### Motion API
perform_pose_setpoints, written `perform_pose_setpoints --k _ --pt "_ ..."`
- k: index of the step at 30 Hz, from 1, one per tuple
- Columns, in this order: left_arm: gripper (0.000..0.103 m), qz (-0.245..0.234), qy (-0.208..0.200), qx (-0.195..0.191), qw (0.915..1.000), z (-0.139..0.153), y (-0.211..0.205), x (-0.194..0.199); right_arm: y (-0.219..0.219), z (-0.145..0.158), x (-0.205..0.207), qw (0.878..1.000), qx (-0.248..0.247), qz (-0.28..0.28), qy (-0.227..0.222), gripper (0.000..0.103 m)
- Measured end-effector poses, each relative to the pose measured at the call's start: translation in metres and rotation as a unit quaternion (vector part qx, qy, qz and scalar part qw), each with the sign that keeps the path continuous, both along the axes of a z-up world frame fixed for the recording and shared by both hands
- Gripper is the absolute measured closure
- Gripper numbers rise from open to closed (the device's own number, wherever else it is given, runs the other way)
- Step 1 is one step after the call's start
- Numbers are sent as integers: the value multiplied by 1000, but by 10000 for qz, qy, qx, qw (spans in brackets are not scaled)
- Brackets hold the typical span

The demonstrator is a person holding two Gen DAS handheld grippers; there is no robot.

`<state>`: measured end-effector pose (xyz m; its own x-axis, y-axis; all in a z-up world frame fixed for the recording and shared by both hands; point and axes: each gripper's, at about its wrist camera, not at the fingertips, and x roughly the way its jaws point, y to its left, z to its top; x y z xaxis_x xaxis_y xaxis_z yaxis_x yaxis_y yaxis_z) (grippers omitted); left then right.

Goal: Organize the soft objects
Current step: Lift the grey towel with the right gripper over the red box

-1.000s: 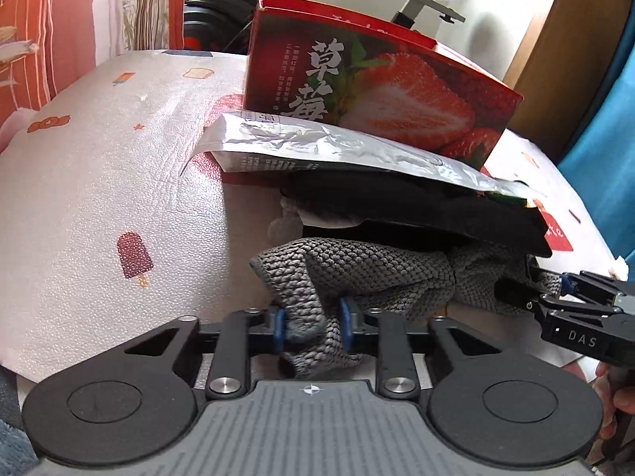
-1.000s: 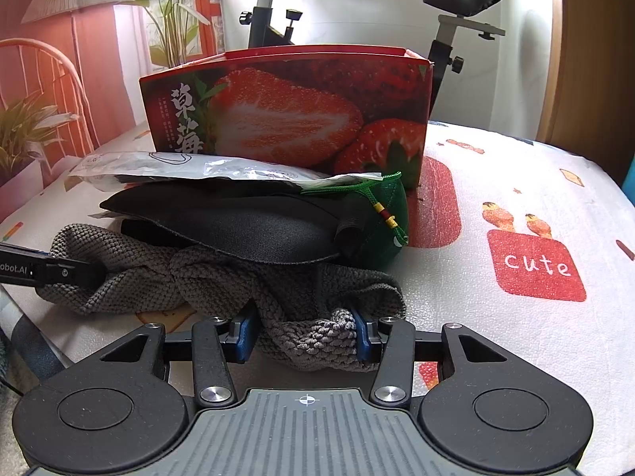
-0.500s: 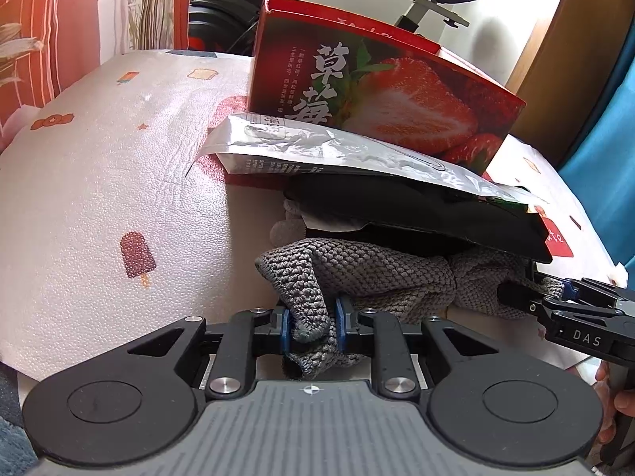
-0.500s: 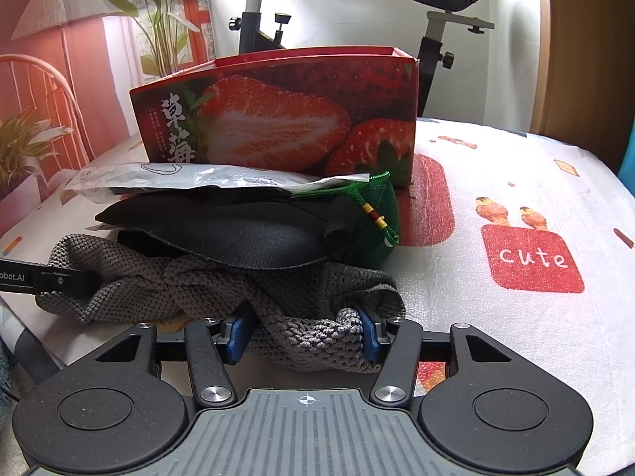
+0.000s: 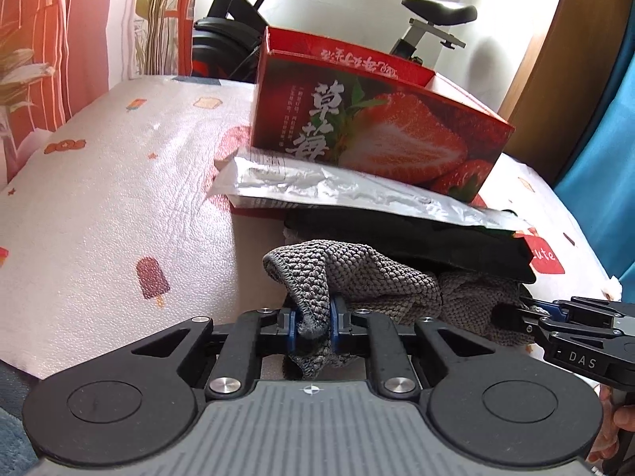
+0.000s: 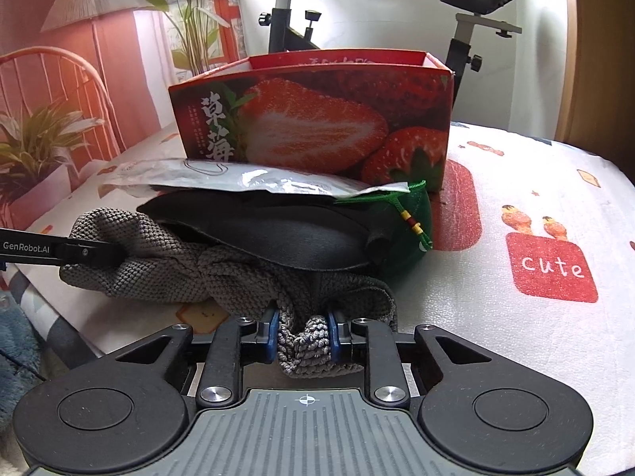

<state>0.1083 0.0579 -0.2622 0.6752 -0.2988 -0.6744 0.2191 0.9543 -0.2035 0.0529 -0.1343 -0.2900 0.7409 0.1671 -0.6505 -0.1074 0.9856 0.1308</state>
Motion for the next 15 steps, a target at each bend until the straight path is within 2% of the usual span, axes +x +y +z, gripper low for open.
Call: perform_pose_setpoints --k 8,15 --pt "87 65 -364 17 9993 23 3 -16 2 19 -13 9997 108 46 -211 83" --pt "87 98 -792 152 9967 41 0 -25 10 36 -24 9987 -60 166 -484 83"
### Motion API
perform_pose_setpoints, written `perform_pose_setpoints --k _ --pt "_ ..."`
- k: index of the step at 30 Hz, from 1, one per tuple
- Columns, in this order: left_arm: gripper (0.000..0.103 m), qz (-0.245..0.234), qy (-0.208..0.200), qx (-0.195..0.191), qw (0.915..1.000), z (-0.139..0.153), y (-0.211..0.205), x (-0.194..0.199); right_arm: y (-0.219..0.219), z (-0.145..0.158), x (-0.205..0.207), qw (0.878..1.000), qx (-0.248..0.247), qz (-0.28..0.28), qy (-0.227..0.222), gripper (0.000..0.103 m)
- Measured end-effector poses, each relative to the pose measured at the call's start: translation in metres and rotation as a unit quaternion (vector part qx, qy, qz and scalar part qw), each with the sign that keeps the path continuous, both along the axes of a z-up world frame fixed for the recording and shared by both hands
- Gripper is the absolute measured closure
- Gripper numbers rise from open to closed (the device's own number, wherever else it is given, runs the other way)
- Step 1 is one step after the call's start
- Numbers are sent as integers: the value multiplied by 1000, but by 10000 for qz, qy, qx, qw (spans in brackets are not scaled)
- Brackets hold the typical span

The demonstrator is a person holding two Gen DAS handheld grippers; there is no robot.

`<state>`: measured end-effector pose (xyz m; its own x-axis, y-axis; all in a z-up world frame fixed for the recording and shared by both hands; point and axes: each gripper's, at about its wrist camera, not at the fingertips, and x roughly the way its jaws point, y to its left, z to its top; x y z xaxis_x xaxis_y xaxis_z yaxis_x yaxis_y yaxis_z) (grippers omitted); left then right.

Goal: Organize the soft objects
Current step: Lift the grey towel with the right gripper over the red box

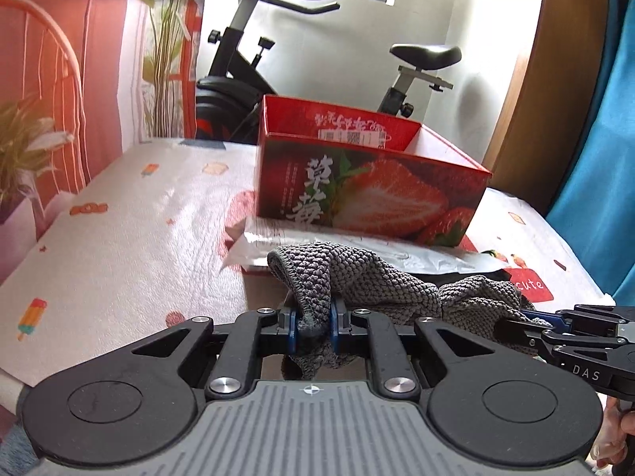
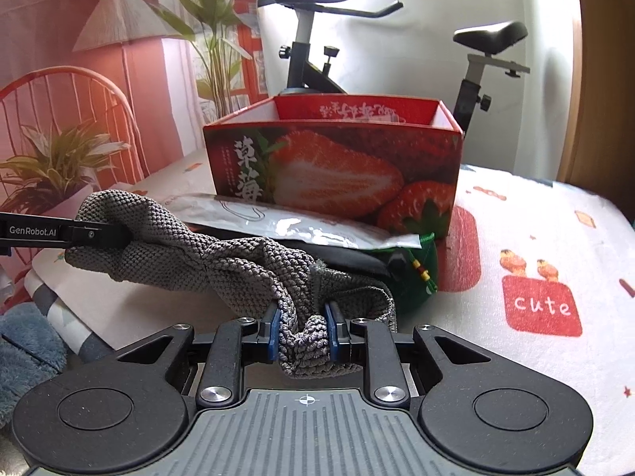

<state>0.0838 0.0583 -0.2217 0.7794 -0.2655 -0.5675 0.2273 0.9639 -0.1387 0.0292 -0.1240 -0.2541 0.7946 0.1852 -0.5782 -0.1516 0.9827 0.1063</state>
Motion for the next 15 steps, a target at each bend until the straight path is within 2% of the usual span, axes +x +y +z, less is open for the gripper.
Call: perform_pose_setpoints --k 15 --pt "87 44 -366 16 9993 11 1 -8 6 16 -6 9992 -213 65 -346 83"
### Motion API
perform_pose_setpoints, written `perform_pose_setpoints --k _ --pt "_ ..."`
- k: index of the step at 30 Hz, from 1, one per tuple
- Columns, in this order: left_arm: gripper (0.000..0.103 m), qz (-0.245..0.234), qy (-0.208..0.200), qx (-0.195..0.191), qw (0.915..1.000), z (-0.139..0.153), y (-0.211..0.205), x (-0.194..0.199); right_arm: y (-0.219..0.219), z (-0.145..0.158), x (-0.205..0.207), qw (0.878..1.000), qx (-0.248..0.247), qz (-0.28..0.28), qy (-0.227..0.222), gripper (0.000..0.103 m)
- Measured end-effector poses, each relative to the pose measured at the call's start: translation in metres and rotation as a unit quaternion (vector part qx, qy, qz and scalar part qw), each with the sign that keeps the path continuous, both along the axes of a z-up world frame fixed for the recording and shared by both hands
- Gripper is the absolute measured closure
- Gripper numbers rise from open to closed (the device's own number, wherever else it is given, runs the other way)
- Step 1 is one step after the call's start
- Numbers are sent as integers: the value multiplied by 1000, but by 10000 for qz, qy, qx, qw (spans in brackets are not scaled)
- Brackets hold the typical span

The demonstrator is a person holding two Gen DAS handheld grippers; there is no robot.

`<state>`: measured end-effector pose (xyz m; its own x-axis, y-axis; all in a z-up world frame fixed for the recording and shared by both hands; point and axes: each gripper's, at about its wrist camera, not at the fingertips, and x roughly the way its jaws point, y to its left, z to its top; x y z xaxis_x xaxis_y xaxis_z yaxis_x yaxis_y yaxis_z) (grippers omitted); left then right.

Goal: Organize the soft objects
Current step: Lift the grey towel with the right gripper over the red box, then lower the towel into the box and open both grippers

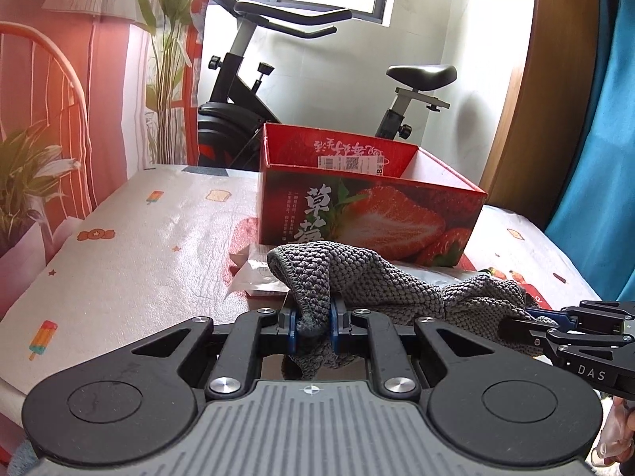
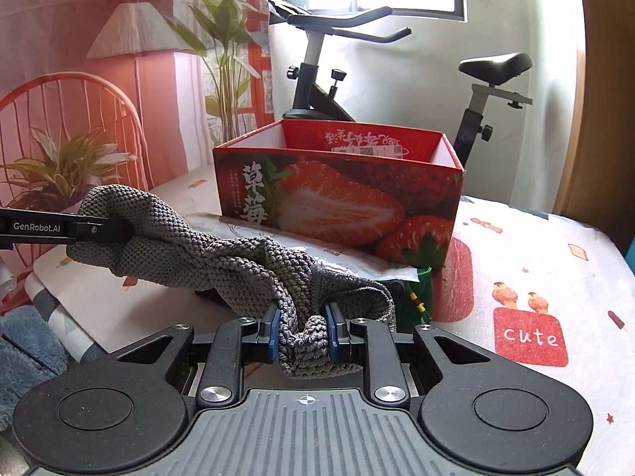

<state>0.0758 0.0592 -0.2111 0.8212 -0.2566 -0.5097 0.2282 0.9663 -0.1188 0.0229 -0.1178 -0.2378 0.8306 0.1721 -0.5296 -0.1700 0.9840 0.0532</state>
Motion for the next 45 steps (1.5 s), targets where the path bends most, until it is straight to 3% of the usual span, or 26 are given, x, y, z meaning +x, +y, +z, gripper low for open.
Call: perform_pose_setpoints --k 15,24,28,30,38,45 --pt "87 59 -491 -85 9987 35 2 3 -1 40 0 9984 42 101 -561 83" --pt "87 -60 -321 -255 9991 57 -10 62 -13 73 51 9976 -157 65 -672 83" --pt "87 -172 -279 -96 9994 66 -24 100 -22 84 89 9967 -444 33 -672 83" --pt "87 -413 -86 -50 9991 68 -32 125 -26 89 111 9970 -511 54 -582 83" --pt "87 -448 723 168 9962 60 -55 209 -39 95 201 9995 -277 131 107 83" --pt "87 -639 1532 125 9861 37 -67 253 -49 77 265 9927 -428 175 1112 83"
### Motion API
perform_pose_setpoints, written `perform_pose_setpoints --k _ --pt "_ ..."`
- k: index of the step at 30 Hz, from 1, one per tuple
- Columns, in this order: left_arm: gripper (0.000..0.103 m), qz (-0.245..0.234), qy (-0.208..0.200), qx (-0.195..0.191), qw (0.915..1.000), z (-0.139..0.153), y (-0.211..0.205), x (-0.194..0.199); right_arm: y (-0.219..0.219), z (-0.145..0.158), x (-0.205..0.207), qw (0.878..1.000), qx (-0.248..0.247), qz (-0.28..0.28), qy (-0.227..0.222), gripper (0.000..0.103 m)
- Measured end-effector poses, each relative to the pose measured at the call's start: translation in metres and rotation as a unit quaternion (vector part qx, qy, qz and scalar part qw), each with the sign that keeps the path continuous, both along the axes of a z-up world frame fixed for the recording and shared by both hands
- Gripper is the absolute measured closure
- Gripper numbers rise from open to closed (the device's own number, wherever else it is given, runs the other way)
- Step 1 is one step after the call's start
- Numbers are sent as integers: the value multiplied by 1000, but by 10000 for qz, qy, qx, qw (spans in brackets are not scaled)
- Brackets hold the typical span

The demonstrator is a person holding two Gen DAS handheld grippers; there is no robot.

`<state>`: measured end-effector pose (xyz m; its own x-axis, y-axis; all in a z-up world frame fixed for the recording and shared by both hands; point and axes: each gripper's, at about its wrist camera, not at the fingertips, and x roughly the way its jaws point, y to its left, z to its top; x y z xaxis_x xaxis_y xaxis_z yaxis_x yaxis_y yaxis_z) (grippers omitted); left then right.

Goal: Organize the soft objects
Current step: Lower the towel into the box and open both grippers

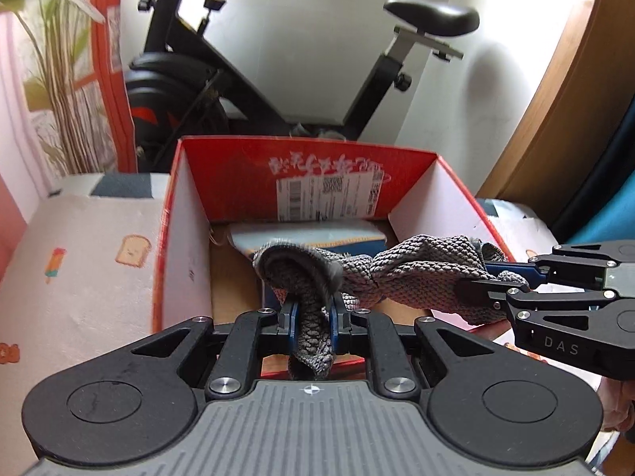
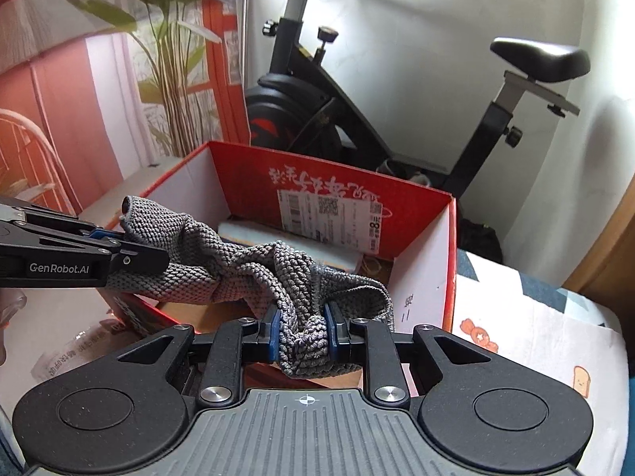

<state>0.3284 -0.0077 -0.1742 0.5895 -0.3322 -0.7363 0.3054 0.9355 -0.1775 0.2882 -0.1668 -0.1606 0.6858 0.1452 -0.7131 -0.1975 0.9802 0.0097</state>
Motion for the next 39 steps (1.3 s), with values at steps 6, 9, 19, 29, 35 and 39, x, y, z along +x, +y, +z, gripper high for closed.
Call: perform_pose_setpoints --k 6,9,19,29,35,39 --pt "87 -130 326 125 9993 -18 -8 20 -2 -17 34 9974 -341 163 608 82" --pt "87 -132 413 252 9987 -26 -12 28 0 -25 47 9959 -396 232 777 82" --pt "68 -317 20 440 9985 -15 -8 34 -4 -57 76 9915 -421 64 1232 72" --pt "48 -24 -745 375 9965 28 3 18 -13 -22 64 9969 -429 -238 609 44" --pt "27 169 -1437 341 9889 59 7 -10 -24 21 37 9985 51 -500 -234 13" --pt "8 268 -1855 249 9820 79 11 -34 -26 46 14 9953 95 -579 -767 1"
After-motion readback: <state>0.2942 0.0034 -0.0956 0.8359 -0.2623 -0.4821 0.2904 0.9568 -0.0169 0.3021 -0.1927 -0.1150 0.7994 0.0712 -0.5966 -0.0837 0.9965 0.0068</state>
